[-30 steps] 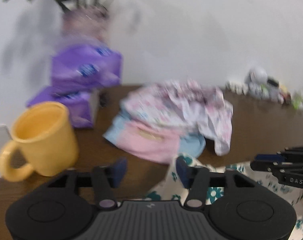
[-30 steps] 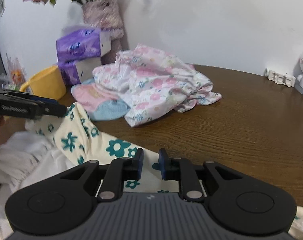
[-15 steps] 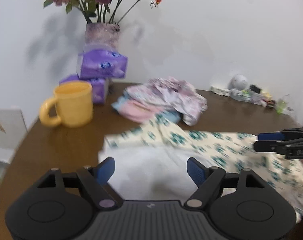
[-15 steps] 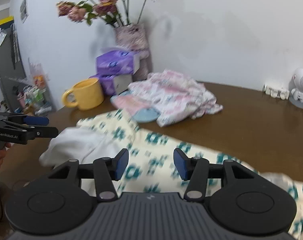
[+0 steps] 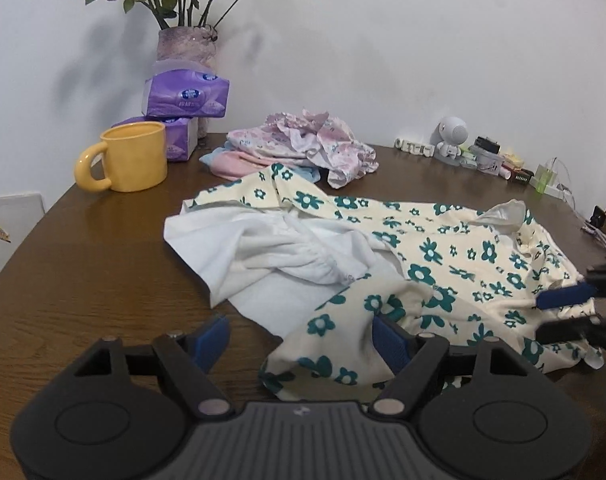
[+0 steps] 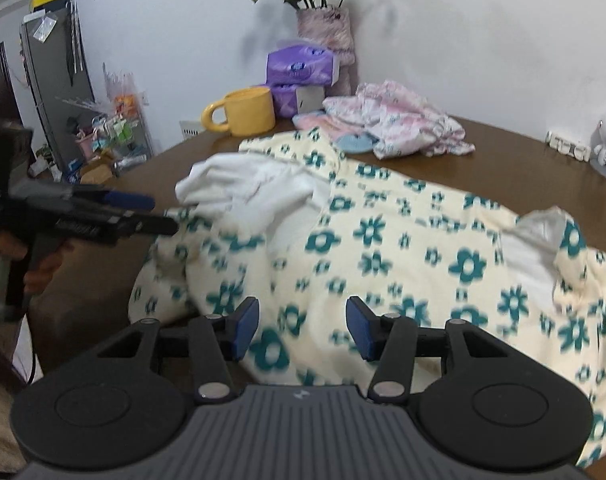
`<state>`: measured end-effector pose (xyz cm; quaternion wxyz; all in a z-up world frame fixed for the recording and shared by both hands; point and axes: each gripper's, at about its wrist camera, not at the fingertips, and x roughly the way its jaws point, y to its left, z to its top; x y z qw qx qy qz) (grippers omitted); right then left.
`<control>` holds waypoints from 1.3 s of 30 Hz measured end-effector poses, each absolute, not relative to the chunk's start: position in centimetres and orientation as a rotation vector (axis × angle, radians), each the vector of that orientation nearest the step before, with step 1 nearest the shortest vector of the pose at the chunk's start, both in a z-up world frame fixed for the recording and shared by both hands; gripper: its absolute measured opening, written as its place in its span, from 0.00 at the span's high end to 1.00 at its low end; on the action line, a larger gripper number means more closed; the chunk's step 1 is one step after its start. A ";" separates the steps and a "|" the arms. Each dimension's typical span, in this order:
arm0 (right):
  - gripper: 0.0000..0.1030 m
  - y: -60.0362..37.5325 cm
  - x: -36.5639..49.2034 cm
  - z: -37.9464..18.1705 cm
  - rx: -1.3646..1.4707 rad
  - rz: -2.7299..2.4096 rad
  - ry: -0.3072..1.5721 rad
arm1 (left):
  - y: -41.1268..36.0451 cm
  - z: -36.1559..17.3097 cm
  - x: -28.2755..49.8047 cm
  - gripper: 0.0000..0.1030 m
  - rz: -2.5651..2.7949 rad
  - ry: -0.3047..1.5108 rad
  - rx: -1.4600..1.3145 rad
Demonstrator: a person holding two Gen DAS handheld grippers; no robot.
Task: Fold clothes
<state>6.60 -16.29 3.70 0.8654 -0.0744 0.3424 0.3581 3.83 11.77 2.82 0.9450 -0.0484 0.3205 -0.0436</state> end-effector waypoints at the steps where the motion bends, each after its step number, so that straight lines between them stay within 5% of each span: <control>1: 0.54 -16.4 6.3 3.5 -0.155 0.757 0.722 | 11.8 2.6 3.9 0.26 -0.095 0.660 -0.111; 9: 0.60 -14.4 6.1 2.4 -0.205 0.829 0.729 | 12.4 1.5 3.9 0.42 -0.129 0.682 -0.221; 10: 0.63 -14.1 6.1 2.3 -0.214 0.836 0.729 | 12.3 1.5 3.8 0.46 -0.132 0.680 -0.214; 12: 0.71 -13.5 6.2 2.2 -0.234 0.846 0.730 | 12.0 1.7 3.7 0.73 -0.148 0.675 -0.192; 14: 0.88 -13.1 6.2 2.1 -0.258 0.848 0.732 | 11.4 2.1 3.5 0.87 -0.155 0.671 -0.146; 18: 0.97 -13.0 6.0 2.8 -0.292 0.858 0.719 | 10.3 3.4 2.8 0.92 -0.153 0.641 -0.017; 25: 0.99 -13.6 4.9 4.6 -0.399 0.900 0.707 | 5.8 7.1 -2.0 0.92 -0.203 0.533 0.402; 31: 0.99 -13.9 4.3 4.1 -0.461 0.911 0.745 | 4.1 4.9 -3.1 0.92 -0.251 0.626 0.471; 34: 0.93 -14.2 4.1 3.7 -0.455 0.908 0.759 | 5.4 4.3 -2.9 0.78 -0.195 0.654 0.337; 36: 0.83 -14.8 4.1 3.8 -0.419 0.890 0.752 | 6.7 4.2 -3.0 0.51 -0.155 0.666 0.206; 39: 0.69 -16.0 4.1 3.6 -0.394 0.841 0.744 | 8.6 3.8 -3.4 0.46 -0.100 0.701 0.024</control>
